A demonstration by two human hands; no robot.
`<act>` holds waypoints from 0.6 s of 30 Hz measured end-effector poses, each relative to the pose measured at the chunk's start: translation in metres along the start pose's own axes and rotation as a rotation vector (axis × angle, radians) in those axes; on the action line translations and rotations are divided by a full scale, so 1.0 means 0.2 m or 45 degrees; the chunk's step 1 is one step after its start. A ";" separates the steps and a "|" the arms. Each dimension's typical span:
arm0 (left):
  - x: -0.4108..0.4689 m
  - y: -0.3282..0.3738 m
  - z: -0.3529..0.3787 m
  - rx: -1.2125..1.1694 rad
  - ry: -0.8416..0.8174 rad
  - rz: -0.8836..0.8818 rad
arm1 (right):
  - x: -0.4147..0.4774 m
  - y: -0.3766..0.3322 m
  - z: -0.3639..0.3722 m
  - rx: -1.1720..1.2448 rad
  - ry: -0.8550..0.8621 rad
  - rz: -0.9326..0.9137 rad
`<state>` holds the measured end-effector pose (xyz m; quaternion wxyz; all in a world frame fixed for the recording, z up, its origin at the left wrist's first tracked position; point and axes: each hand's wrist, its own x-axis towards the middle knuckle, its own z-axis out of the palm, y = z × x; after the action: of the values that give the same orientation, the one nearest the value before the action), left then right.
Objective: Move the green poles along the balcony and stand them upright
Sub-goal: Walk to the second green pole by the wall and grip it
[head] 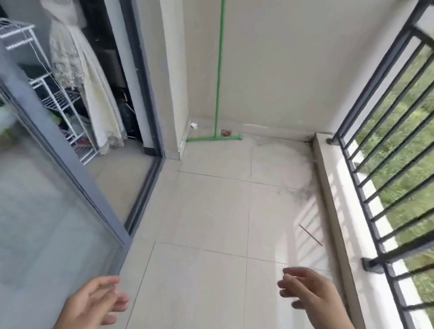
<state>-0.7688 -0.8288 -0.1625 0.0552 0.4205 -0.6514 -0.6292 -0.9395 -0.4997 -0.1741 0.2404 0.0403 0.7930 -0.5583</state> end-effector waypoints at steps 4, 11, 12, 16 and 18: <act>0.33 0.07 0.01 0.005 0.008 -0.038 | 0.36 -0.26 0.09 -0.044 -0.020 -0.058; 1.17 0.31 -0.01 0.032 0.022 -0.037 | 1.01 -0.53 0.38 -0.025 0.047 0.011; 1.28 0.41 -0.01 0.024 0.013 -0.041 | 1.08 -0.58 0.42 -0.017 0.062 0.021; 1.72 0.86 -0.01 0.011 -0.061 0.028 | 1.40 -0.87 0.54 -0.017 0.089 -0.007; 1.91 1.04 0.03 0.049 -0.109 0.060 | 1.53 -0.98 0.55 -0.002 0.127 -0.018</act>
<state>-1.1161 -1.0899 -0.1589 0.0339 0.3787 -0.6748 -0.6325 -1.2381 -0.7349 -0.1636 0.1967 0.0625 0.8047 -0.5567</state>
